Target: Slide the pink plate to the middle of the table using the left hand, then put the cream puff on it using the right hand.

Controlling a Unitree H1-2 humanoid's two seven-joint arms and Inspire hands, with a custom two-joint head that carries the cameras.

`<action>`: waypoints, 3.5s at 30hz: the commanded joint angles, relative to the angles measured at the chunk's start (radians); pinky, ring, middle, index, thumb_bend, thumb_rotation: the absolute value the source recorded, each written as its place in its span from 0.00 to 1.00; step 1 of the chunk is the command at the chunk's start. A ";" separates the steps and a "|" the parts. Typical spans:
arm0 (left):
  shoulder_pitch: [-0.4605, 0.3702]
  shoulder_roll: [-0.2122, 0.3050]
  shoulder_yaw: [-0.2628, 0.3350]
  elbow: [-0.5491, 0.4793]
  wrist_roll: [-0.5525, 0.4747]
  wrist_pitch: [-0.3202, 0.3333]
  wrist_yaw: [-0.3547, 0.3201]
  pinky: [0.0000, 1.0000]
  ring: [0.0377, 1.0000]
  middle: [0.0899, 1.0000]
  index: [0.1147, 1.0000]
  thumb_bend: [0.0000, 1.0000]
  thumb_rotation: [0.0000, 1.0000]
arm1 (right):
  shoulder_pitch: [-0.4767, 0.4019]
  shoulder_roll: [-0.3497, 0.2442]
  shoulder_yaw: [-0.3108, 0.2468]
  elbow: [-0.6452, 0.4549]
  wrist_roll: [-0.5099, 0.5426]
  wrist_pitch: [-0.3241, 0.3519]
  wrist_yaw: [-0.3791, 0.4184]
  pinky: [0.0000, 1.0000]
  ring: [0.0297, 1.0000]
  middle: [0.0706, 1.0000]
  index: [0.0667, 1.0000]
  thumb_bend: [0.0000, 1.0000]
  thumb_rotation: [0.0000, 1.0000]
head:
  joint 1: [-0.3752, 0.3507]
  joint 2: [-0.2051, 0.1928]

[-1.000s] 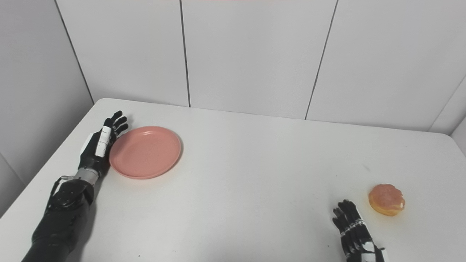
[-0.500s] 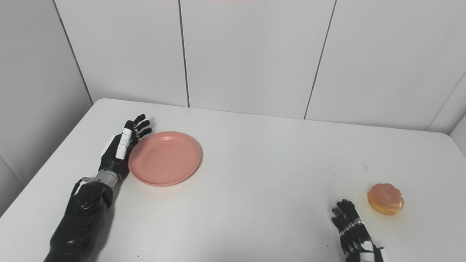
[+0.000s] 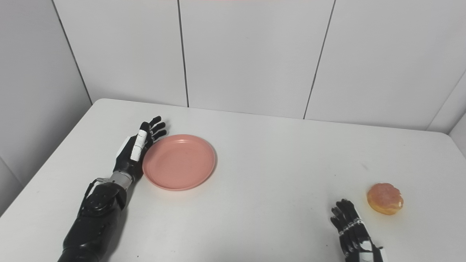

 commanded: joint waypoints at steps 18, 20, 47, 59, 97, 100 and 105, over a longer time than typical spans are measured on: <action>-0.001 -0.061 -0.046 -0.050 0.011 0.034 -0.012 0.87 0.91 0.91 0.88 0.94 0.97 | 0.011 0.043 0.018 0.088 -0.046 0.050 -0.036 0.89 0.90 0.88 0.86 0.84 0.90 | -0.105 0.021; 0.005 -0.065 -0.047 -0.065 0.008 0.041 -0.013 0.89 0.91 0.91 0.88 0.94 0.97 | 0.012 0.048 0.020 0.083 -0.051 0.055 -0.040 0.89 0.89 0.88 0.85 0.84 0.90 | -0.127 0.025; 0.049 -0.130 -0.043 -0.113 0.003 0.063 0.011 0.95 0.91 0.89 0.85 0.93 0.96 | 0.018 0.132 0.103 0.080 -0.143 0.040 -0.127 0.81 0.85 0.84 0.82 0.84 0.82 | -0.408 0.006; 0.046 -0.191 -0.023 -0.108 -0.028 0.052 0.041 0.97 0.92 0.88 0.80 1.00 0.90 | 0.011 0.163 0.130 0.108 -0.183 0.002 -0.151 0.82 0.85 0.85 0.84 0.81 0.83 | -0.480 -0.008; 0.042 -0.255 -0.050 -0.111 0.006 0.049 0.069 0.98 0.93 0.88 0.76 0.99 0.91 | -0.005 0.151 0.146 0.144 -0.298 -0.090 -0.208 0.82 0.86 0.87 0.86 0.79 0.86 | -0.503 0.005; 0.034 -0.253 -0.051 -0.112 0.006 0.052 0.070 0.98 0.92 0.88 0.77 1.00 0.91 | 0.007 0.142 0.139 0.045 -0.410 -0.040 -0.257 0.76 0.83 0.85 0.86 0.80 0.83 | -0.490 0.034; 0.018 -0.258 -0.051 -0.107 0.006 0.059 0.078 1.00 0.91 0.86 0.76 1.00 0.91 | 0.008 0.117 0.129 -0.135 -0.637 0.037 -0.313 0.68 0.74 0.76 0.83 0.80 0.82 | -0.486 0.066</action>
